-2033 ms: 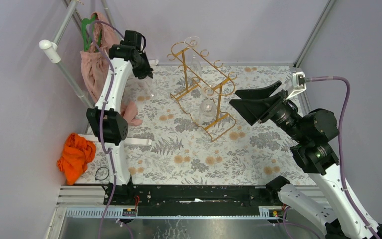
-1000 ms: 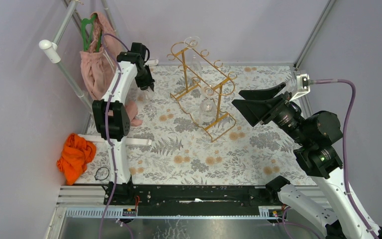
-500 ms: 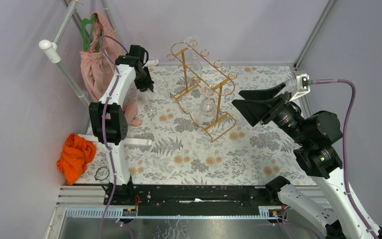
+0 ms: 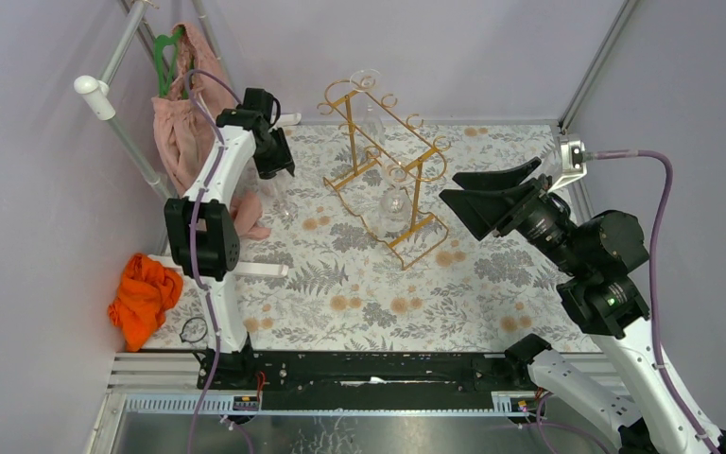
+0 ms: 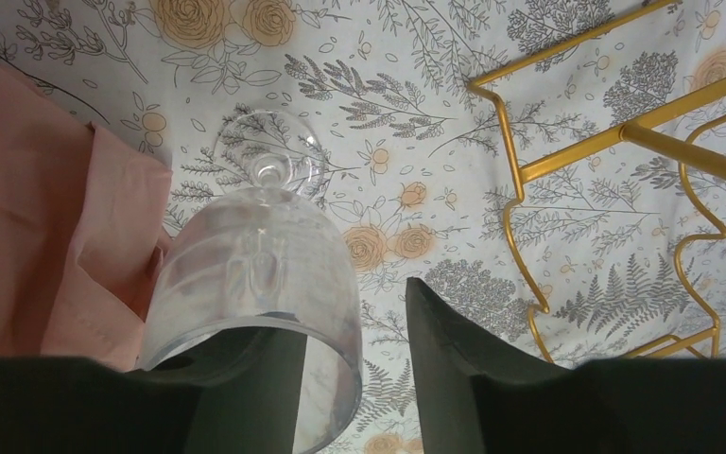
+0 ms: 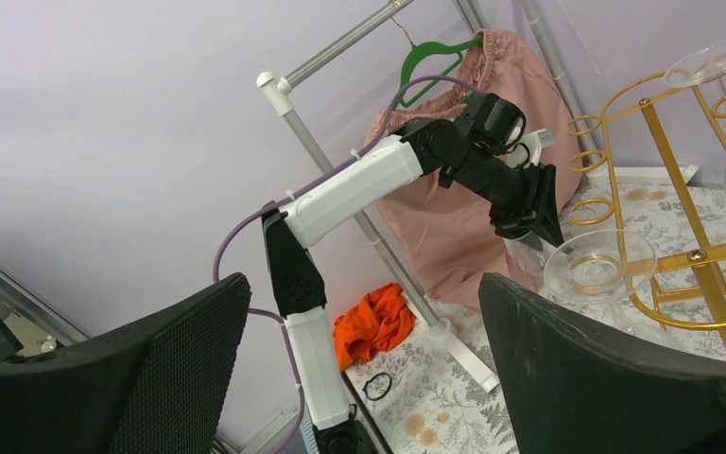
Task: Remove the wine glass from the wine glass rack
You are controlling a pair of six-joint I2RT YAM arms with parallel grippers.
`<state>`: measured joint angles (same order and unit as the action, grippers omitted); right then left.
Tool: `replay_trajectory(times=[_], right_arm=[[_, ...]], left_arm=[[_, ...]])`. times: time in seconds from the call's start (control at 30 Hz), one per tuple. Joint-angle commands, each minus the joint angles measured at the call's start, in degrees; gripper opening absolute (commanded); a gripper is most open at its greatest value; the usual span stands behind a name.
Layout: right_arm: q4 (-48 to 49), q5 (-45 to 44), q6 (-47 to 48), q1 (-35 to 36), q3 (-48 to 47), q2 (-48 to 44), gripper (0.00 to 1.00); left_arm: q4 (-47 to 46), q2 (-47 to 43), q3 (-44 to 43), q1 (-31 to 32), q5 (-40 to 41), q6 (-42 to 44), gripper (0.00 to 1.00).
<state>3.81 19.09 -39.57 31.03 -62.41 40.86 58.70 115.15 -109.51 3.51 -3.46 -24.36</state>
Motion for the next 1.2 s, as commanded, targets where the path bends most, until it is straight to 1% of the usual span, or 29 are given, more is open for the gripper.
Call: replay_trajectory(times=[0.0,0.37,0.47,0.57,0.67,0.77,0.9,1.0,1.07,1.1,1.17], right_arm=[[3.1,0.5,-0.6,0.4,0.6,0.0,1.00],[3.1,1.0,-1.3,0.4,0.7,2.0,1.00],[2.5,1.3,-1.4,0.4,0.2,3.2,1.00],[2.5,1.5,-1.7,0.4,0.2,4.2,1.00],[2.1,1.1,-1.7,0.4,0.2,5.2,1.00],[1.5,0.4,-1.4,0.4,0.1,6.2,0.99],[0.9,-0.4,-0.8,0.4,0.1,7.2,0.98],[-0.5,-1.7,-0.4,0.4,-0.5,8.2,0.97],[-1.2,-2.1,0.0,0.4,-0.8,8.8,0.97],[-1.2,-2.3,-0.1,0.4,-0.7,9.0,0.97],[-0.9,-2.4,-0.2,0.4,-0.4,9.3,0.96]], left_arm=[[0.3,-2.2,-0.1,-0.3,1.3,0.1,0.52],[4.2,-4.4,-6.2,-0.3,3.3,-0.1,0.54],[5.4,-5.5,-9.2,-0.3,3.2,-0.2,0.55],[7.3,-6.2,-13.2,-0.3,4.9,-0.3,0.56],[8.1,-8.0,-16.2,-0.3,4.8,-0.8,0.57],[7.5,-10.9,-17.3,-0.3,3.0,-1.8,0.57],[4.1,-16.8,-15.4,-0.2,-3.2,-4.2,0.57],[1.1,-22.1,-12.0,0.4,-7.3,-6.3,0.57],[-3.8,-27.5,-7.5,1.0,-11.3,-8.6,0.57],[-6.7,-30.2,-3.2,1.7,-13.5,-10.4,0.58],[-12.7,-34.7,2.3,3.7,-17.3,-13.5,0.59]])
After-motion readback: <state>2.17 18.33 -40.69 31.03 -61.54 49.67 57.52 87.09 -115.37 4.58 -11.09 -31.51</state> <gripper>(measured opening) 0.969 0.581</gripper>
